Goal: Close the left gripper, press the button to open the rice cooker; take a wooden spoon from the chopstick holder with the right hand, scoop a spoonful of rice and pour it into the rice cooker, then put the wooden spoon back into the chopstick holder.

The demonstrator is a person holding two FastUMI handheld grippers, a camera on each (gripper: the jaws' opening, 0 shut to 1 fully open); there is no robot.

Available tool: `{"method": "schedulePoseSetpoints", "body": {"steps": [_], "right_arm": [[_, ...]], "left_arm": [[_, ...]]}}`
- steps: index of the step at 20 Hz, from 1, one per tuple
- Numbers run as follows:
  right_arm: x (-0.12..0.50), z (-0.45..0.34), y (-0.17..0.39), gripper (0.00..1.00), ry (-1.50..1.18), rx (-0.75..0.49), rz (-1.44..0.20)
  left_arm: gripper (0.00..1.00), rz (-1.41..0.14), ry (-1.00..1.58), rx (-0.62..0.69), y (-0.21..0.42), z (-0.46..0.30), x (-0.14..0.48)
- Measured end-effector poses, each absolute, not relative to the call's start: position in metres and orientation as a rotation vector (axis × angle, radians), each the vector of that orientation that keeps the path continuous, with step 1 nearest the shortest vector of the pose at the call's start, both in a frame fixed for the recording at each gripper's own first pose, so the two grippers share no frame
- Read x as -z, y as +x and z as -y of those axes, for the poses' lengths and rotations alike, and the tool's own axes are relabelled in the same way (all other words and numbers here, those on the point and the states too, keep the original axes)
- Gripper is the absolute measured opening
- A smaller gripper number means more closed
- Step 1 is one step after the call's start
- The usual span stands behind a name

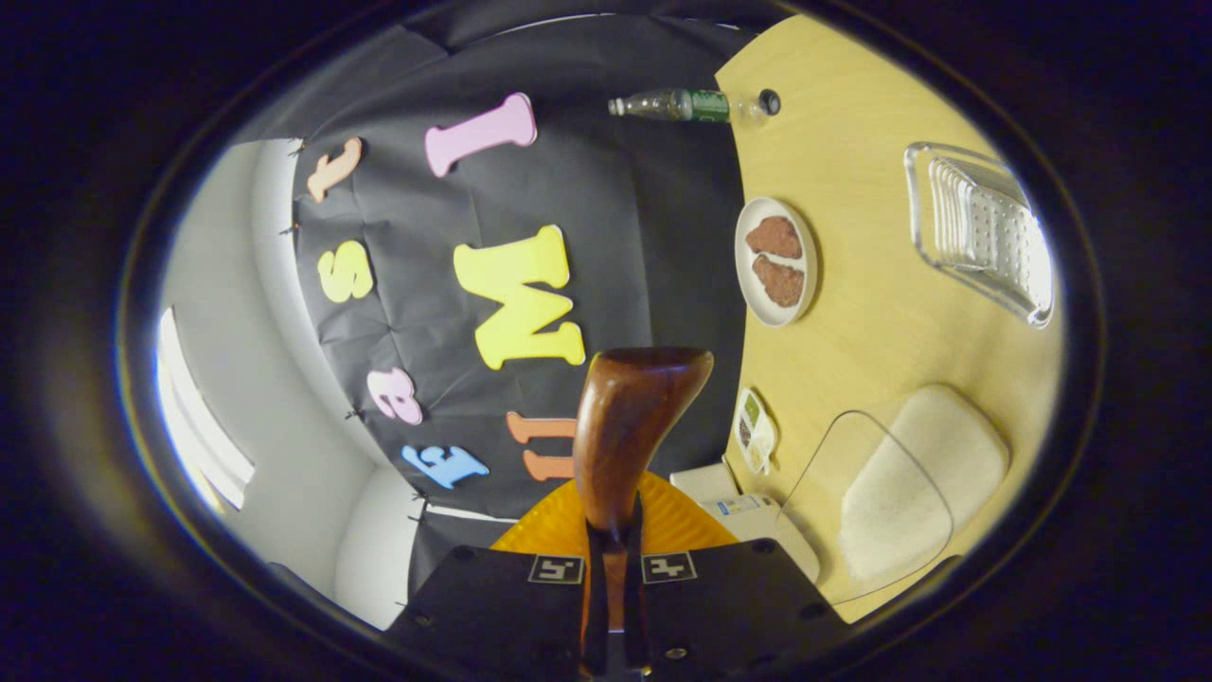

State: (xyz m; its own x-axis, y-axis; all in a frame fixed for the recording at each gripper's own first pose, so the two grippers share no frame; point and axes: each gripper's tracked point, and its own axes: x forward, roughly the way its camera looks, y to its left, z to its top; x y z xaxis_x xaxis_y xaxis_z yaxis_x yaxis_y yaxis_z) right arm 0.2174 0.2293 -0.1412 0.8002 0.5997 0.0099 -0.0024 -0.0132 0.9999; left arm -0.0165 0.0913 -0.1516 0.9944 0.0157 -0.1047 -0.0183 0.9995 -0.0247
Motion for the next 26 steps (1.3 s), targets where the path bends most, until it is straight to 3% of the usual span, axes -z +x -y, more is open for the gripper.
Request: {"method": "schedulePoseSetpoints", "body": {"steps": [12,14,16,17,18,22,23,26], "right_arm": [[0.118,-0.382,0.247,0.08,1.233,-0.56,-0.569],[0.117,-0.412,0.255,0.13,1.136,-0.564,-0.565],[0.113,-0.441,0.263,0.05,1.021,-0.574,-0.541],[0.111,-0.455,0.265,0.13,0.969,-0.583,-0.535],[0.108,-0.471,0.266,0.09,0.919,-0.598,-0.527],[0.106,-0.517,0.276,0.08,0.67,-0.618,-0.45],[0.108,-0.528,0.277,0.12,0.614,-0.623,-0.434],[0.122,-0.555,0.286,0.09,0.479,-0.608,-0.422]], "left_arm": [[0.94,-0.108,-0.08,-0.115,-0.048,-0.136,0.148],[0.94,-0.098,-0.085,-0.115,-0.054,-0.138,0.144],[0.94,-0.098,-0.079,-0.118,-0.056,-0.139,0.144],[0.94,-0.1,-0.071,-0.122,-0.058,-0.14,0.145],[0.94,-0.102,-0.062,-0.126,-0.06,-0.142,0.145],[0.94,-0.106,-0.052,-0.137,-0.065,-0.146,0.145],[0.94,-0.108,-0.059,-0.138,-0.067,-0.146,0.146],[0.94,-0.114,-0.067,-0.16,-0.068,-0.15,0.147]]}}
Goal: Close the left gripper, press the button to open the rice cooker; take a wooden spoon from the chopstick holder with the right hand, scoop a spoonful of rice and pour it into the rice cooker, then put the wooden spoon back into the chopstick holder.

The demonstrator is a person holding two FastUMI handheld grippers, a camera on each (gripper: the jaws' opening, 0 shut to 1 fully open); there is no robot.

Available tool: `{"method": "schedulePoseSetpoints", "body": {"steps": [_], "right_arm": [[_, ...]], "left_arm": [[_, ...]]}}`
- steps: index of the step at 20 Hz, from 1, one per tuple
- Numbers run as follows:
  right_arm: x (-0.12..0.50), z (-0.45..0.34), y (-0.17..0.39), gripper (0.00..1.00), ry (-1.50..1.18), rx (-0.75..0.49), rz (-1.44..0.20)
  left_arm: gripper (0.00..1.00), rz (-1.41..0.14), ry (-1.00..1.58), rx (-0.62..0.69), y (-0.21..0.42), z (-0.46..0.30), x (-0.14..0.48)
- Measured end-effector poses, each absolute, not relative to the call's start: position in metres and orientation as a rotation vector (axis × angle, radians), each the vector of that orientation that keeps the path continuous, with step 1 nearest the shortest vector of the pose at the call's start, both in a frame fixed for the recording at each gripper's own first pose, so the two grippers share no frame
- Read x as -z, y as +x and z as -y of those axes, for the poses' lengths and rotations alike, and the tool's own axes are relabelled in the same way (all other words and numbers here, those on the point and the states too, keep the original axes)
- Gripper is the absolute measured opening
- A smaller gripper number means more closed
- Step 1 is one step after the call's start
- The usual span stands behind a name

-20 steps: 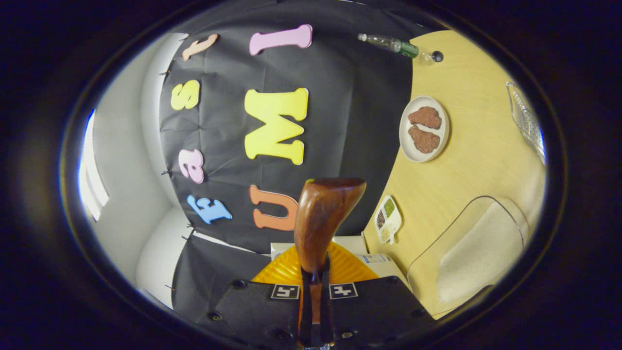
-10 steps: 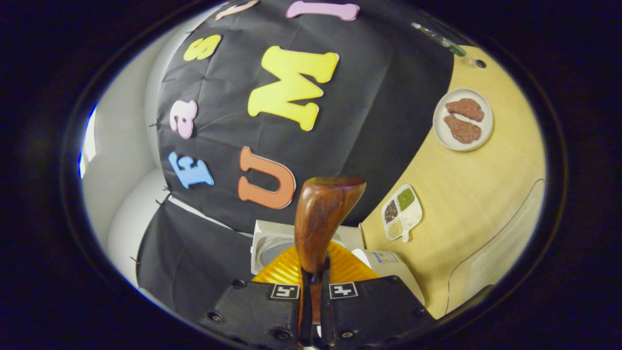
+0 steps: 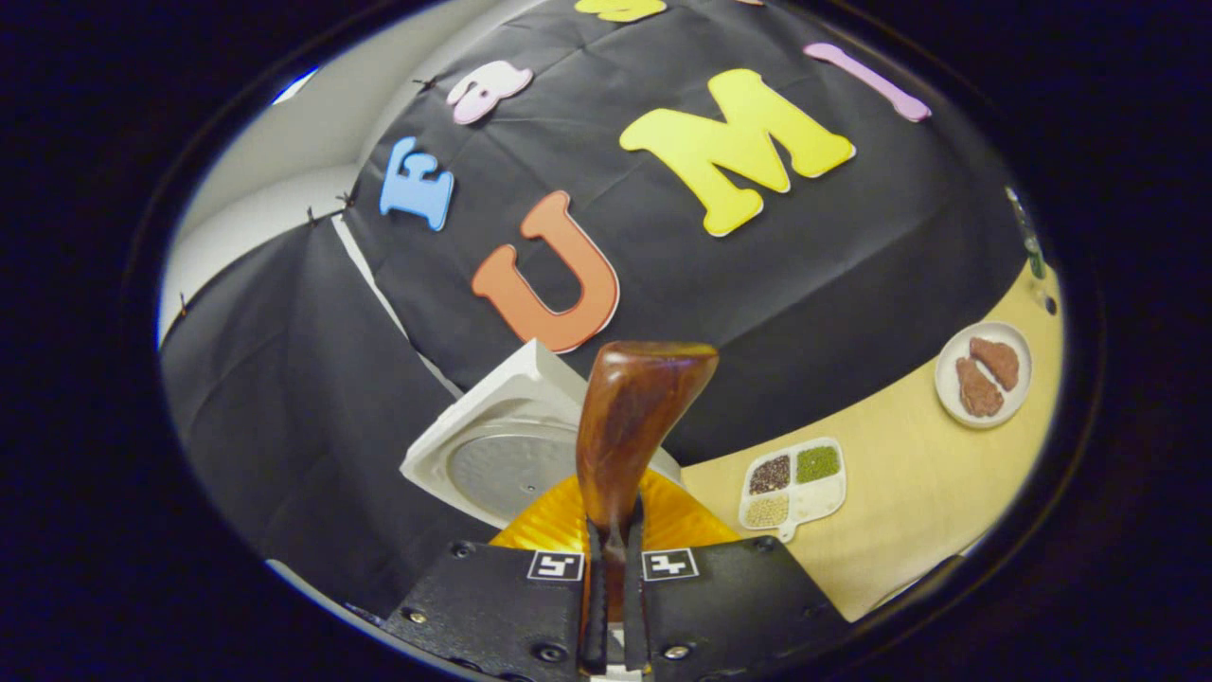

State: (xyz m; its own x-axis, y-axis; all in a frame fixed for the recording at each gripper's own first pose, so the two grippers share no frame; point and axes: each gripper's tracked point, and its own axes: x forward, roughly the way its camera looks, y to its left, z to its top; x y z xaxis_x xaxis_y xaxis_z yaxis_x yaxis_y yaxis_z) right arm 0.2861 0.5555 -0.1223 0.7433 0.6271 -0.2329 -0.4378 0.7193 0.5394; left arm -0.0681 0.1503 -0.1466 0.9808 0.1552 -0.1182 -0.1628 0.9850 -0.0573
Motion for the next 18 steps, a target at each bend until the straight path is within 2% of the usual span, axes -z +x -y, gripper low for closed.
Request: {"method": "schedulePoseSetpoints", "body": {"steps": [1,2,4,6,9,10,12,13,17,18], "right_arm": [[0.125,-0.563,0.288,0.13,0.44,-0.611,-0.415],[0.128,-0.571,0.286,0.05,0.391,-0.619,-0.408],[0.131,-0.581,0.283,0.09,0.308,-0.617,-0.384],[0.132,-0.593,0.278,0.05,0.254,-0.627,-0.366],[0.122,-0.605,0.27,0.13,0.14,-0.639,-0.3],[0.119,-0.61,0.267,0.09,0.11,-0.645,-0.279],[0.114,-0.616,0.261,0.12,0.044,-0.656,-0.239],[0.11,-0.617,0.258,0.09,0.002,-0.661,-0.207],[0.106,-0.625,0.246,0.09,-0.144,-0.692,-0.103],[0.106,-0.627,0.243,0.12,-0.168,-0.702,-0.093]], "left_arm": [[0.94,-0.116,-0.067,-0.17,-0.069,-0.151,0.146],[0.94,-0.117,-0.064,-0.168,-0.071,-0.152,0.147],[0.94,-0.108,-0.051,-0.166,-0.07,-0.153,0.144],[0.94,-0.104,-0.051,-0.161,-0.071,-0.152,0.142],[0.94,-0.112,-0.048,-0.162,-0.071,-0.152,0.145],[0.94,-0.113,-0.04,-0.168,-0.073,-0.153,0.145],[0.94,-0.106,-0.043,-0.16,-0.072,-0.151,0.143],[0.93,-0.107,-0.051,-0.151,-0.072,-0.15,0.145],[0.94,-0.117,-0.064,-0.151,-0.071,-0.15,0.151],[0.94,-0.121,-0.073,-0.151,-0.071,-0.149,0.151]]}}
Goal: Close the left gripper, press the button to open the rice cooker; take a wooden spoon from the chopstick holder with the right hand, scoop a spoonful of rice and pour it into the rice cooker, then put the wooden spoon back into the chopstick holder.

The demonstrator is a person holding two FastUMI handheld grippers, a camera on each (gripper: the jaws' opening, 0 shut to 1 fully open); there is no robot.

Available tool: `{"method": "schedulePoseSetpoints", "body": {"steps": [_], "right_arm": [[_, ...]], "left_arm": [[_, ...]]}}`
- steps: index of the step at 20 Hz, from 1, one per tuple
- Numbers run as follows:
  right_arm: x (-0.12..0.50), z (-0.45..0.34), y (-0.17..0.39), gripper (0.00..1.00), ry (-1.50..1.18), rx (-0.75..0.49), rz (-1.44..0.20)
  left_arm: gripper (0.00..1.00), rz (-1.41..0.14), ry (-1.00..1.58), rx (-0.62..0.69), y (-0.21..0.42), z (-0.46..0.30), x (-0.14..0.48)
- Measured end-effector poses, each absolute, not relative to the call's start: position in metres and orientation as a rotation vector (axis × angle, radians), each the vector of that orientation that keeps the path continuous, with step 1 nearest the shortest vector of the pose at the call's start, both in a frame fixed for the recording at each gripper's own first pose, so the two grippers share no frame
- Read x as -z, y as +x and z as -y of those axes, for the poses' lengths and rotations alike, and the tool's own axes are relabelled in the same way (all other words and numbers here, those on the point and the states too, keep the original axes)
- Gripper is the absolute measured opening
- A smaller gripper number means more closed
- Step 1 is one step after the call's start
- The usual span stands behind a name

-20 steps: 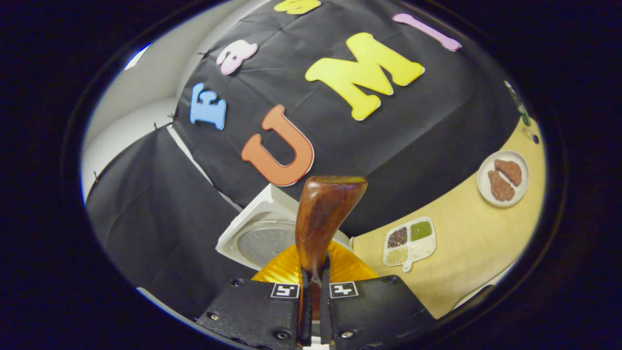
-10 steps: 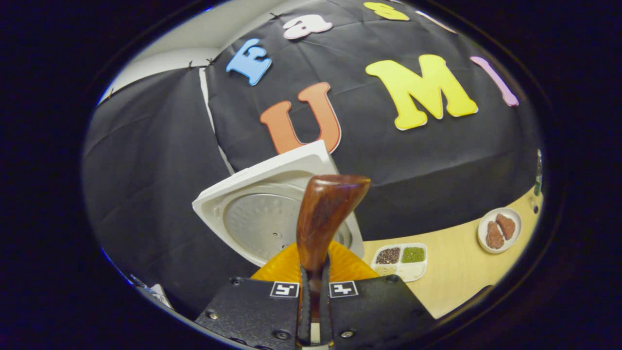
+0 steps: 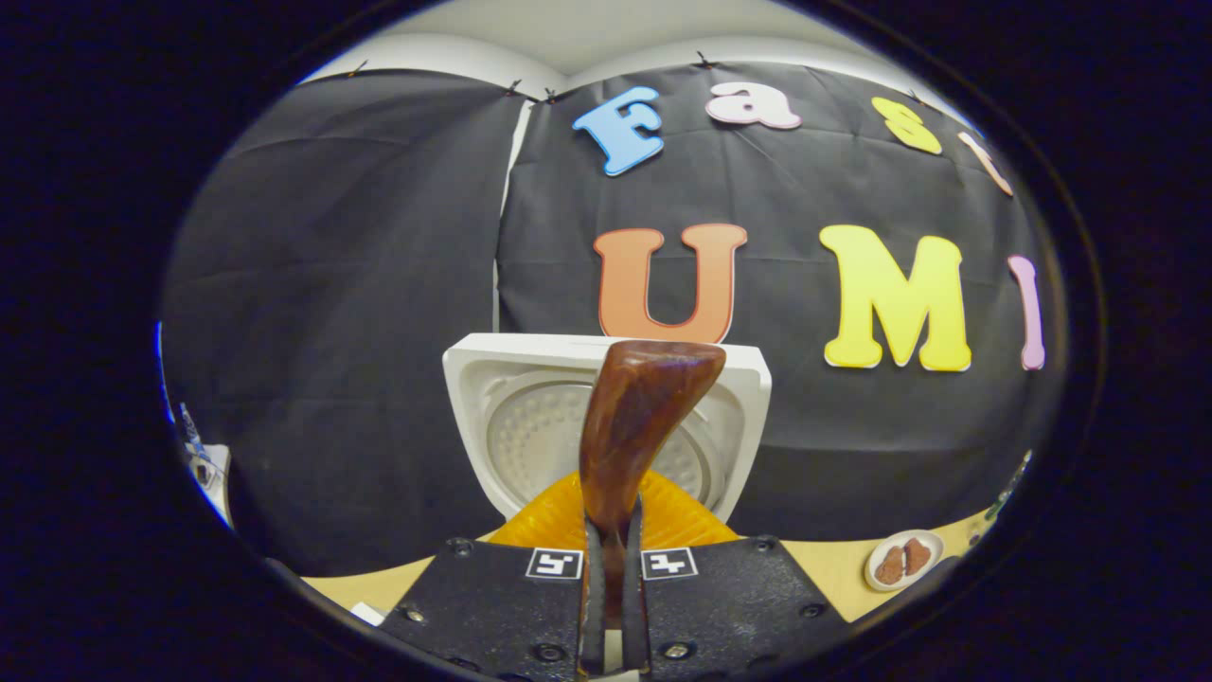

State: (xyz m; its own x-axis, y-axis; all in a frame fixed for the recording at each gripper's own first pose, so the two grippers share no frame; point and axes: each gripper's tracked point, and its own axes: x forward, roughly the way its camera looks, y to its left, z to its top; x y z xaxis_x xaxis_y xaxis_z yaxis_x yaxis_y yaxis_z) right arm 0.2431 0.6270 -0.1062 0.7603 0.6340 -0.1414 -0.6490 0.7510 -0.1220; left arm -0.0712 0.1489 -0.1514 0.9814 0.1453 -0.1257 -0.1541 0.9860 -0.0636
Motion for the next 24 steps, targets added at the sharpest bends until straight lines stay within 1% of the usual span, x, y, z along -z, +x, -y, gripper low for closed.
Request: {"method": "schedulePoseSetpoints", "body": {"steps": [1,2,4,5,6,7,11,12,13,14,15,17,18,19,22,23,24], "right_arm": [[0.107,-0.629,0.239,0.09,-0.193,-0.712,-0.083],[0.108,-0.631,0.236,0.12,-0.222,-0.722,-0.07],[0.109,-0.632,0.229,0.06,-0.3,-0.731,-0.045],[0.106,-0.63,0.226,0.09,-0.334,-0.738,-0.027],[0.102,-0.627,0.225,0.06,-0.354,-0.737,-0.009],[0.097,-0.623,0.223,0.09,-0.367,-0.736,0.009],[0.078,-0.593,0.215,0.09,-0.364,-0.731,0.026],[0.074,-0.584,0.213,0.1,-0.354,-0.728,0.02],[0.072,-0.573,0.211,0.12,-0.346,-0.722,0.017],[0.067,-0.561,0.209,0.12,-0.329,-0.716,0.019],[0.064,-0.549,0.207,0.09,-0.313,-0.71,0.015],[0.06,-0.524,0.201,0.1,-0.288,-0.699,-0.009],[0.061,-0.51,0.197,0.12,-0.279,-0.698,-0.02],[0.059,-0.496,0.194,0.1,-0.271,-0.692,-0.026],[0.054,-0.443,0.186,0.12,-0.242,-0.66,-0.054],[0.052,-0.426,0.185,0.1,-0.225,-0.648,-0.065],[0.049,-0.407,0.183,0.1,-0.205,-0.631,-0.073]], "left_arm": [[0.94,-0.125,-0.083,-0.15,-0.071,-0.148,0.153],[0.94,-0.128,-0.091,-0.148,-0.071,-0.147,0.154],[0.94,-0.142,-0.104,-0.144,-0.073,-0.145,0.158],[0.94,-0.138,-0.105,-0.146,-0.073,-0.145,0.157],[0.94,-0.137,-0.109,-0.147,-0.071,-0.145,0.158],[0.94,-0.135,-0.113,-0.144,-0.07,-0.143,0.158],[0.94,-0.149,-0.123,-0.132,-0.069,-0.137,0.163],[0.94,-0.145,-0.12,-0.132,-0.068,-0.133,0.161],[0.94,-0.138,-0.118,-0.131,-0.065,-0.127,0.157],[0.94,-0.13,-0.119,-0.129,-0.062,-0.122,0.154],[0.94,-0.124,-0.121,-0.121,-0.061,-0.117,0.152],[0.94,-0.108,-0.121,-0.106,-0.059,-0.11,0.149],[0.94,-0.099,-0.121,-0.102,-0.056,-0.106,0.149],[0.94,-0.092,-0.12,-0.099,-0.053,-0.104,0.148],[0.93,-0.083,-0.116,-0.067,-0.042,-0.089,0.145],[0.94,-0.077,-0.109,-0.059,-0.039,-0.085,0.142],[0.94,-0.064,-0.105,-0.057,-0.037,-0.082,0.139]]}}
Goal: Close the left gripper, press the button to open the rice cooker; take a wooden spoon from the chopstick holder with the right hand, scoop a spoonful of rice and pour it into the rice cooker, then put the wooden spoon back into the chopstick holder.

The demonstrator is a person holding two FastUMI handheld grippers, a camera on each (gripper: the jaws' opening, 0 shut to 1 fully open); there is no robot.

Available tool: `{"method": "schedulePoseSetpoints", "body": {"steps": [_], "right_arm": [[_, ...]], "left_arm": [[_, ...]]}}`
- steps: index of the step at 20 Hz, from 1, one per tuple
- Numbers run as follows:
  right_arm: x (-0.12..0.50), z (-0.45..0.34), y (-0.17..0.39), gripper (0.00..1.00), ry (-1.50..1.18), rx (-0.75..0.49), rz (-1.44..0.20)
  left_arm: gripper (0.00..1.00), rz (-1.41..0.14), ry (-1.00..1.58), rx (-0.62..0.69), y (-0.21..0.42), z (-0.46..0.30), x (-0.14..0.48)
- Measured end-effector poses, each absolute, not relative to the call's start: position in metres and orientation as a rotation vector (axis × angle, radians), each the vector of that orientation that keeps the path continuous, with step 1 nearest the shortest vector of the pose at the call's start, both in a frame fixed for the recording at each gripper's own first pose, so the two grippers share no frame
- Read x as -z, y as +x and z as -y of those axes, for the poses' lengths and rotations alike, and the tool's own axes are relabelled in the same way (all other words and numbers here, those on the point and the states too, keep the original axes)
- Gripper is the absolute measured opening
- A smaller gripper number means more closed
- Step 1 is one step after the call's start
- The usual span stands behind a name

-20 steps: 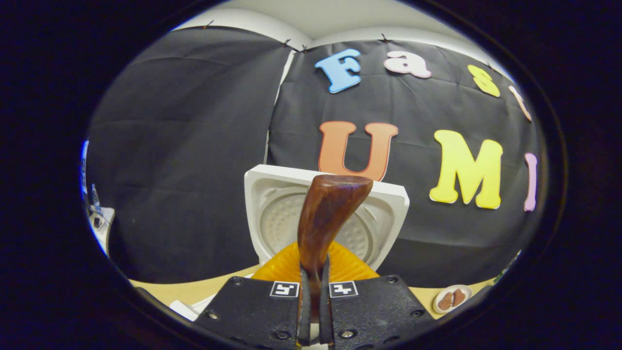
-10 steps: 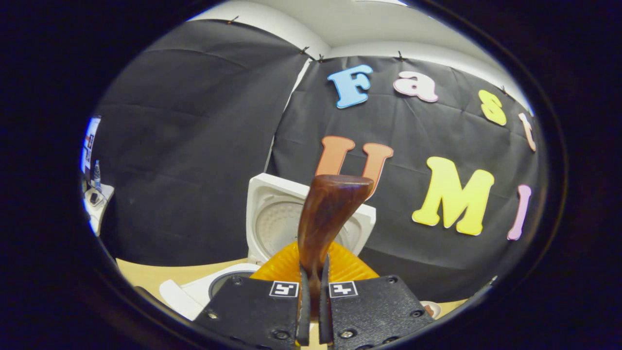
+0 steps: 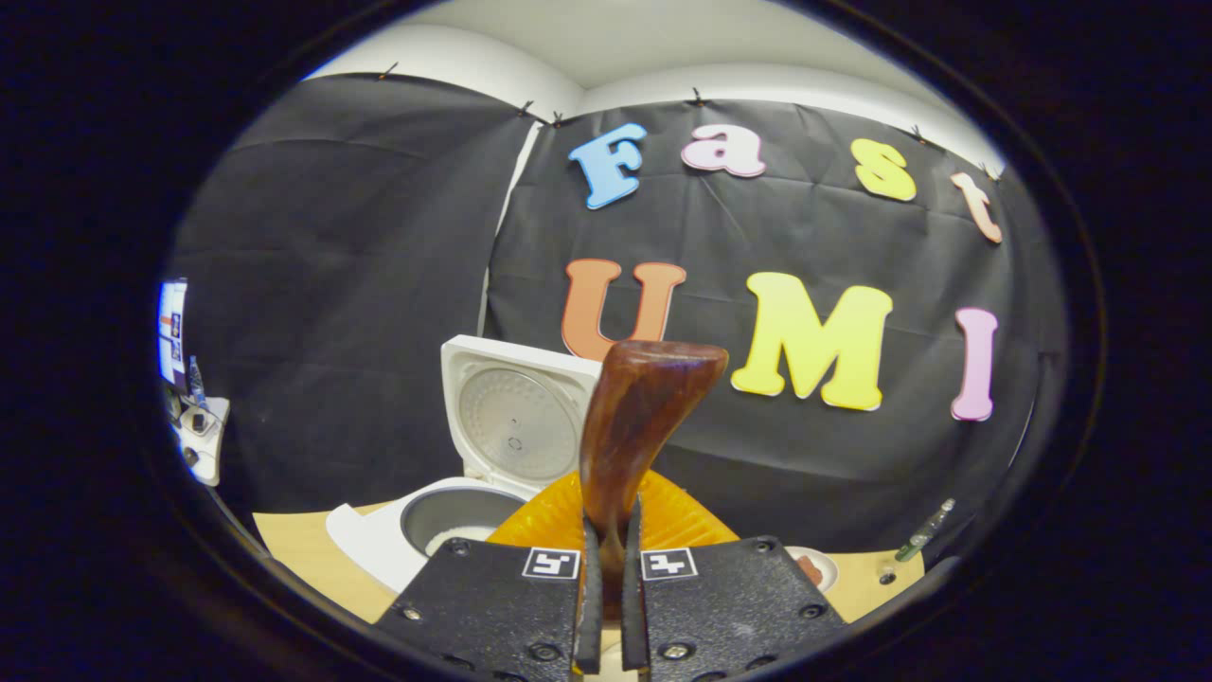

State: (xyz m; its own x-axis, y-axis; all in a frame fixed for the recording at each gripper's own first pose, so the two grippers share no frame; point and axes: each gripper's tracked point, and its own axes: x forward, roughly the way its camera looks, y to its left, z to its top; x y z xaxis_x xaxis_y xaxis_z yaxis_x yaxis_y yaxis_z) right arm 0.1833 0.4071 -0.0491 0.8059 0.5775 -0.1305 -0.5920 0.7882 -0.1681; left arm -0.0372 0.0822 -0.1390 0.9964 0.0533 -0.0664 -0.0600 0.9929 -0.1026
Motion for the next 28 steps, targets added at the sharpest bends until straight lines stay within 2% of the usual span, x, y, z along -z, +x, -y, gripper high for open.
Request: {"method": "schedulePoseSetpoints", "body": {"steps": [5,10,11,13,14,16,18,28], "right_arm": [[0.041,-0.316,0.178,0.12,-0.151,-0.511,-0.119],[0.045,-0.234,0.175,0.09,-0.092,-0.423,-0.145],[0.046,-0.219,0.177,0.12,-0.071,-0.402,-0.148],[0.051,-0.191,0.179,0.1,-0.032,-0.368,-0.151],[0.054,-0.179,0.181,0.09,-0.021,-0.352,-0.154],[0.063,-0.154,0.186,0.12,-0.004,-0.317,-0.163],[0.075,-0.132,0.19,0.1,0.02,-0.29,-0.182],[0.137,-0.048,0.211,0.12,0.043,-0.177,-0.247]], "left_arm": [[0.93,-0.019,-0.102,-0.006,-0.021,-0.058,0.122],[0.94,-0.012,-0.105,0.025,-0.007,-0.035,0.118],[0.94,-0.009,-0.11,0.03,-0.005,-0.031,0.117],[0.94,-0.013,-0.116,0.04,-0.002,-0.022,0.117],[0.94,-0.018,-0.111,0.045,0.0,-0.019,0.118],[0.94,-0.018,-0.091,0.038,0.002,-0.015,0.116],[0.94,0.002,-0.08,0.037,0.004,-0.01,0.109],[0.94,0.033,-0.086,0.135,0.036,0.04,0.094]]}}
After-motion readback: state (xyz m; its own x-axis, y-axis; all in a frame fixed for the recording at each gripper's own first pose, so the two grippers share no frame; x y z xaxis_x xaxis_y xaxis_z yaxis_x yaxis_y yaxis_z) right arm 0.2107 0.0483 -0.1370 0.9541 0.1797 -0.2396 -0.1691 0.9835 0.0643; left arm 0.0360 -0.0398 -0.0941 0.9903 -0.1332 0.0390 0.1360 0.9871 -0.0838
